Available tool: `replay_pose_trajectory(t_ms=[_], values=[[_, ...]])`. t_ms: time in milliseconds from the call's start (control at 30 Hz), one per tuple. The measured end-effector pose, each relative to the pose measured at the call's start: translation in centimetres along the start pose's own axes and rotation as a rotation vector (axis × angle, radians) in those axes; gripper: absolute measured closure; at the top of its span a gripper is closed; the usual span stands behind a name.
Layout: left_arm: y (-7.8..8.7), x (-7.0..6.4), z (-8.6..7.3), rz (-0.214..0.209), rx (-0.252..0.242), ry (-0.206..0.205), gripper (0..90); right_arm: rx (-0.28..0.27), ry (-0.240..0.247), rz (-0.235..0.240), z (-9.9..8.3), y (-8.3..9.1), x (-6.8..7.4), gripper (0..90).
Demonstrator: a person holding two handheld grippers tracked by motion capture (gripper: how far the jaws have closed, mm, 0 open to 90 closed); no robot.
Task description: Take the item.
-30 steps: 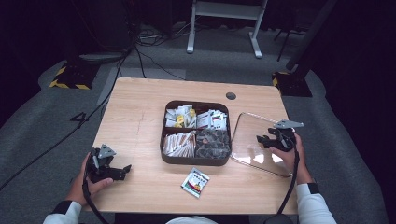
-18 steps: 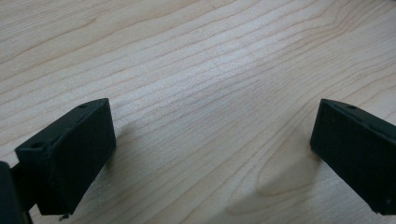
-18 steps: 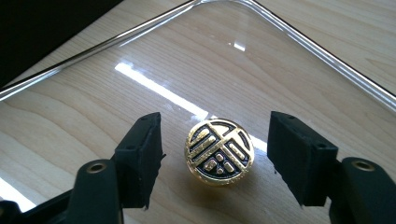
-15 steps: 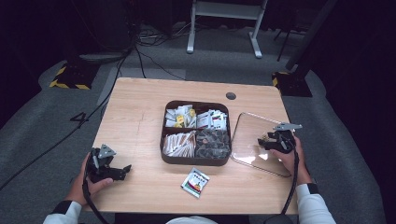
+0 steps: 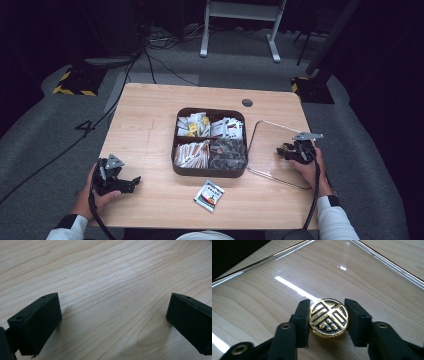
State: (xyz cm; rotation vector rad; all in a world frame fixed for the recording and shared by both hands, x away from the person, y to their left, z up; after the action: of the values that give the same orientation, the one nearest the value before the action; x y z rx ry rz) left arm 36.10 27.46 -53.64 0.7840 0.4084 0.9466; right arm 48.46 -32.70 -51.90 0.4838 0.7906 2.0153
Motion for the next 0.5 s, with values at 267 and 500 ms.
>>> replay_pose_trajectory(t_ms=[267,500], values=[[-0.04,0.05,0.04,0.002,-0.003,-0.006,0.2,0.004,0.014,-0.005,0.15,-0.05,-0.03,59.0],[-0.09,0.03,0.07,-0.001,-0.003,-0.005,0.1,0.002,0.005,-0.008,0.08,0.20,-0.30,59.1]])
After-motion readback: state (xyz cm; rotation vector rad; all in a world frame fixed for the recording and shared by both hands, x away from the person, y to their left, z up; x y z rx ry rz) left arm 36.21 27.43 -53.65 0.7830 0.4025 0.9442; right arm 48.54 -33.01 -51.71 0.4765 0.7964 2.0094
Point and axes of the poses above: each handheld gripper's, and its own axes: y roughly backward along the jaws, z roughly out of its top, x roughly to its left, the point moved 4 cm from there along -y, roughly forward along the jaws, and after that the axes turned 4 degrees about -y, right-handed, at the moved point
